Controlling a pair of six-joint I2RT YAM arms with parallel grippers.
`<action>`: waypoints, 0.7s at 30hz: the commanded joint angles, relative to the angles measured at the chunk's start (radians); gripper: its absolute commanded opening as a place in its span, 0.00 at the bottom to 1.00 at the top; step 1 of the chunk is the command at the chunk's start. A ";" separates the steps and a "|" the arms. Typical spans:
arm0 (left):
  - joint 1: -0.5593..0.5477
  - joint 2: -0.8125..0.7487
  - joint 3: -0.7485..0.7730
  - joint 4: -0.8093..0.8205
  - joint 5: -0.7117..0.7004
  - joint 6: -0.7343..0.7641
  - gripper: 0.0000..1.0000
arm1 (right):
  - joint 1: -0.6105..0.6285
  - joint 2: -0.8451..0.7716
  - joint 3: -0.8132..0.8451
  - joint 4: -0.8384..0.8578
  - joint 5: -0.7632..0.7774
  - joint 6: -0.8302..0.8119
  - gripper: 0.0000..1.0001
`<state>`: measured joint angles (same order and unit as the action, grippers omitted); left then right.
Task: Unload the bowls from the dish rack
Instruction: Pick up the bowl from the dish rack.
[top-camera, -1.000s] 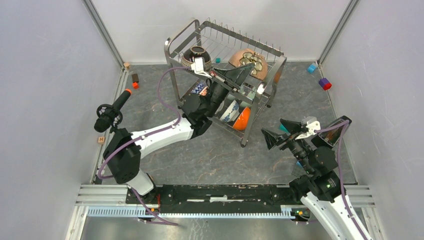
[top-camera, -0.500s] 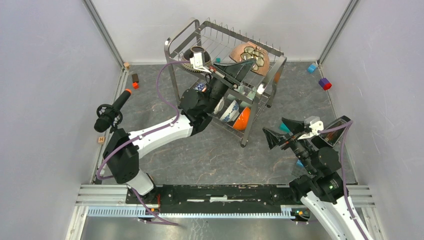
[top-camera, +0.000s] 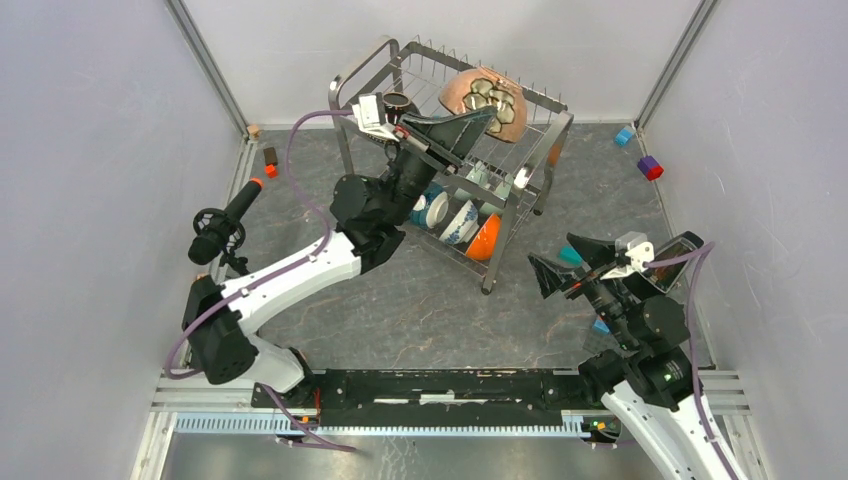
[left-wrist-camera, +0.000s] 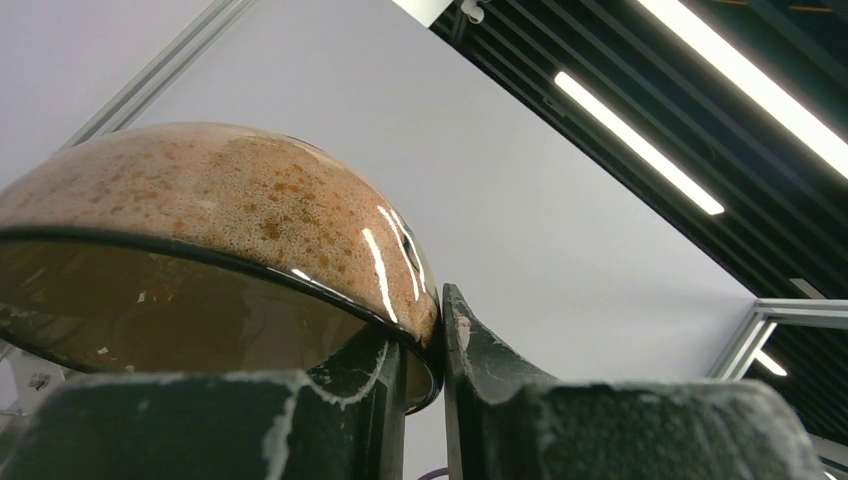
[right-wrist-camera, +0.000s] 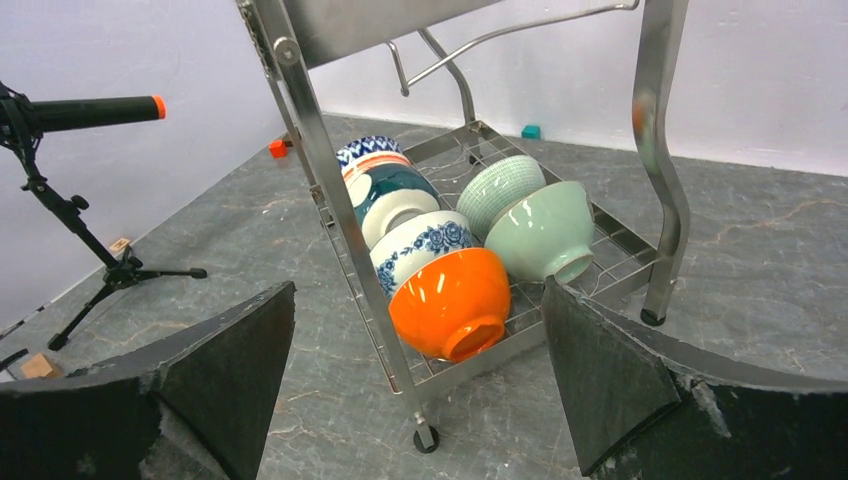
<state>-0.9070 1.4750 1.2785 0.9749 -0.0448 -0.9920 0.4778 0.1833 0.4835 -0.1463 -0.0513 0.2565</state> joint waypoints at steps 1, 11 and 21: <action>0.002 -0.131 0.075 0.051 0.040 0.079 0.02 | 0.006 0.003 0.057 0.011 -0.004 -0.004 0.98; -0.001 -0.451 0.048 -0.535 0.128 0.247 0.02 | 0.006 0.005 0.074 -0.010 0.005 -0.014 0.98; -0.001 -0.661 0.118 -1.184 0.112 0.404 0.02 | 0.006 0.032 0.146 -0.081 0.002 -0.025 0.98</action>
<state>-0.9054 0.8421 1.3106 0.0193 0.0536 -0.7109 0.4778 0.2054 0.5591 -0.2047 -0.0509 0.2543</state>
